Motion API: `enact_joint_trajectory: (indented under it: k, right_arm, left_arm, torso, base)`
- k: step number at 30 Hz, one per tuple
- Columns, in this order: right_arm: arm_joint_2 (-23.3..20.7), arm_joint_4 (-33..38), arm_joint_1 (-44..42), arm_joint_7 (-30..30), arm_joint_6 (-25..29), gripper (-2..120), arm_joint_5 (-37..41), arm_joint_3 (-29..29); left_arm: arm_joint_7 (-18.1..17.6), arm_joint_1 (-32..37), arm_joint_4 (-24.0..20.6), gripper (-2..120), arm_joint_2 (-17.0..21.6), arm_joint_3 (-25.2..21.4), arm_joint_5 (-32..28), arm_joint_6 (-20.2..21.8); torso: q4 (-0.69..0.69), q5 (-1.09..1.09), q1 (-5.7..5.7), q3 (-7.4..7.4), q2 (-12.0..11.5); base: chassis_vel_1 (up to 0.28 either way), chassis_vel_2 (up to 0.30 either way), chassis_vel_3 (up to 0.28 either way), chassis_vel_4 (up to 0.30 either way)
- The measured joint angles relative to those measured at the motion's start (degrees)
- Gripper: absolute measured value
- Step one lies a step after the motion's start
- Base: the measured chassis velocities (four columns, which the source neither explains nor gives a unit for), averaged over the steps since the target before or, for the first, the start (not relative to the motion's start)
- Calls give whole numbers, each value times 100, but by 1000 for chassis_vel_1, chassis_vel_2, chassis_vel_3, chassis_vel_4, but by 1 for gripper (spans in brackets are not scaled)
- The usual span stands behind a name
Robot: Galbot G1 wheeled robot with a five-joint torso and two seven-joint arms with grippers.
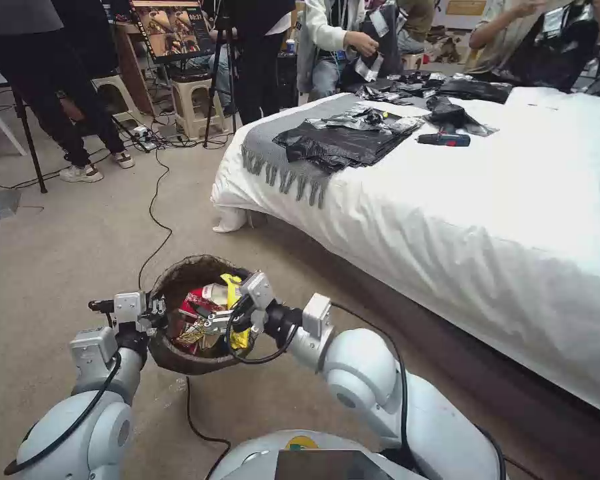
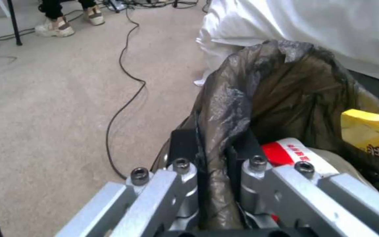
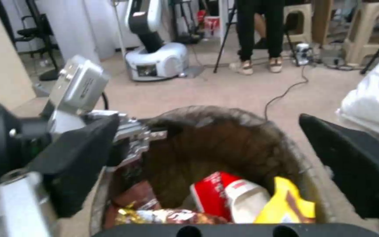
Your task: Pick up the trash bin, then pick up the garbage from the floor and place it into the trash bin.
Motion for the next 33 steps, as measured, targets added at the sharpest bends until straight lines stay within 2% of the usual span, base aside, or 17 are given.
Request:
enact_joint_trajectory:
  k: [18, 20, 23, 24, 25, 27, 28, 33]
  right_arm:
    - [-134, 422, -348, 7, 94, 100, 302, 1033]
    - [-224, 464, -637, 130, 352, 100, 110, 1318]
    - [-231, 458, -760, 180, 508, 100, -60, 1385]
    - [-219, 416, -1118, 365, 876, 100, -574, 1541]
    - [-219, 416, -1118, 365, 876, 100, -574, 1541]
    - [-156, 383, -1485, 481, 1223, 100, -936, 1798]
    - [-156, 383, -1485, 481, 1223, 100, -936, 1798]
    - [77, 386, -2197, 475, 1701, 100, -1351, 2507]
  left_arm:
    - [1, -20, 0, 7, -3, -5, 0, -2]
    - [-4, -25, 0, 7, -7, -9, -3, -3]
    - [-7, -25, 0, 7, -8, -13, -3, -4]
    - [-11, -21, 0, 7, -6, -26, -8, -7]
    - [-11, -21, 0, 7, -6, -26, -8, -7]
    - [-11, -19, 0, 7, -1, -42, -19, -8]
    - [-11, -19, 0, 7, -1, -42, -19, -8]
    - [-14, -16, 0, 7, -22, -48, -58, -8]
  torso:
    - [0, 0, 0, 0, 0]
    - [1, 0, 0, 0, 0]
    - [-1, 1, 0, 0, 0]
    - [0, 1, 0, 0, 0]
    - [0, 1, 0, 0, 0]
    - [0, 0, 0, 0, 0]
    - [0, 0, 0, 0, 0]
    - [-1, 0, 0, 0, 0]
  base:
    - [0, 0, 0, 0]
    - [0, 0, 0, 0]
    - [0, 0, 0, 0]
    - [0, 0, 0, 0]
    - [0, 0, 0, 0]
    - [0, 0, 0, 0]
    - [0, 0, 0, 0]
    - [0, 0, 0, 0]
